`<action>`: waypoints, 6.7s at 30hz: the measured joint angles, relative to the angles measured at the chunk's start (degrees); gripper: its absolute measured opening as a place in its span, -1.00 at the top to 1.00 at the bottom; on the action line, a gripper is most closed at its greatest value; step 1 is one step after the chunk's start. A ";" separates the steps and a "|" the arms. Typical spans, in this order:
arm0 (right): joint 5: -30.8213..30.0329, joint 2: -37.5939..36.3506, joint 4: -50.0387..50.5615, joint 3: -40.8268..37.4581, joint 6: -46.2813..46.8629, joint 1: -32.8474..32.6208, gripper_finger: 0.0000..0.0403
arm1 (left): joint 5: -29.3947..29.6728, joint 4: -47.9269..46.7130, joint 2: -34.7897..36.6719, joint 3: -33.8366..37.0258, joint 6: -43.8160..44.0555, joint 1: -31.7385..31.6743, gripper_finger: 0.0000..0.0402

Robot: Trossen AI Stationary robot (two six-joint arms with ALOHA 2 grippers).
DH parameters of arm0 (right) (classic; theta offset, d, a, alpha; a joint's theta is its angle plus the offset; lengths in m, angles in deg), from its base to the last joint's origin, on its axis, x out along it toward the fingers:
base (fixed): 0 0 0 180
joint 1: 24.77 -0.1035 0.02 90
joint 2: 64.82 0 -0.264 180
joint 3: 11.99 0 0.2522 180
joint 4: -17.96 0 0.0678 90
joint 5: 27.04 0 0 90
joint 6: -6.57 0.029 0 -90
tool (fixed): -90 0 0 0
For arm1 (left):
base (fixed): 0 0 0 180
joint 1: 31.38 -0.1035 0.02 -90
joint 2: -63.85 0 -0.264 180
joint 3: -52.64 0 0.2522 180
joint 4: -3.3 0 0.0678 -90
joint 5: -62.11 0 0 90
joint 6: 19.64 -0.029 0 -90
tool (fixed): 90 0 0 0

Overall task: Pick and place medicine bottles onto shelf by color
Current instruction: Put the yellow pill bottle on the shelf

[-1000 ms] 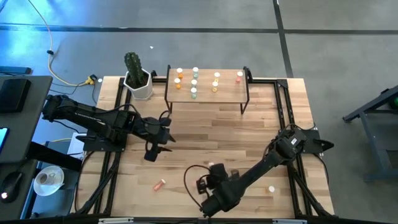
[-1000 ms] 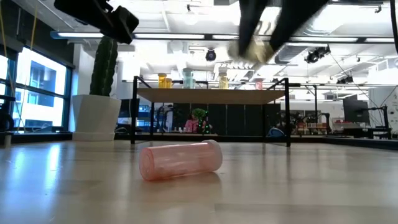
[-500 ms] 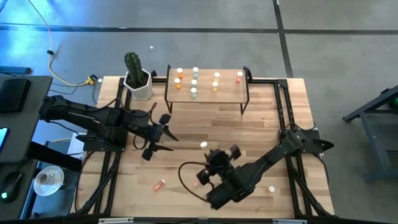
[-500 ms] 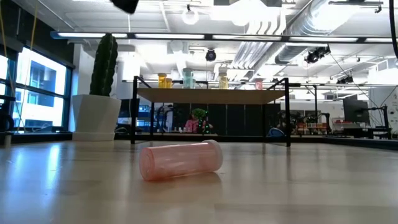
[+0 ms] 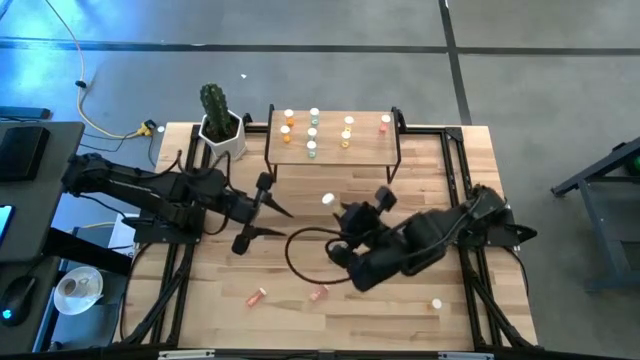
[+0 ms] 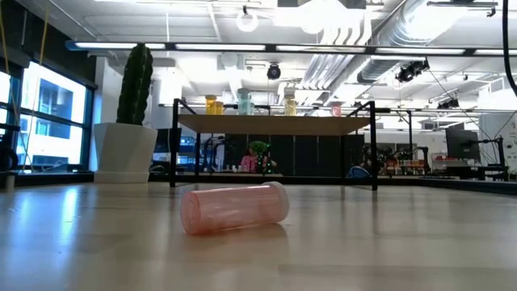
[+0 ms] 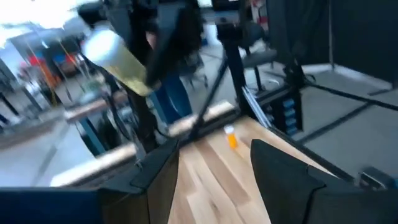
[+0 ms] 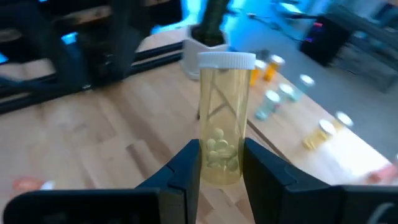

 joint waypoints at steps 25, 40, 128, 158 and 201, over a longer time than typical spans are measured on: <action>34.24 -3.46 -18.50 0.00 -41.60 14.87 0.56 | -6.51 15.26 -5.12 0.01 -1.16 -10.82 0.06; 34.63 -3.44 -22.33 0.00 -47.47 18.11 0.56 | -6.95 23.50 -5.07 0.01 -1.18 -12.06 0.06; 36.83 -2.96 -16.53 -0.24 -42.47 22.24 -0.06 | 5.33 7.57 -5.90 0.06 -4.29 -14.55 0.54; 42.05 4.68 -17.40 -0.24 -48.96 25.34 -0.06 | 5.49 -13.07 -5.90 0.06 0.37 -14.55 0.54; 46.55 6.11 -19.29 -0.24 -51.52 27.97 0.50 | 7.31 -7.31 -5.97 0.04 0.39 -14.55 0.51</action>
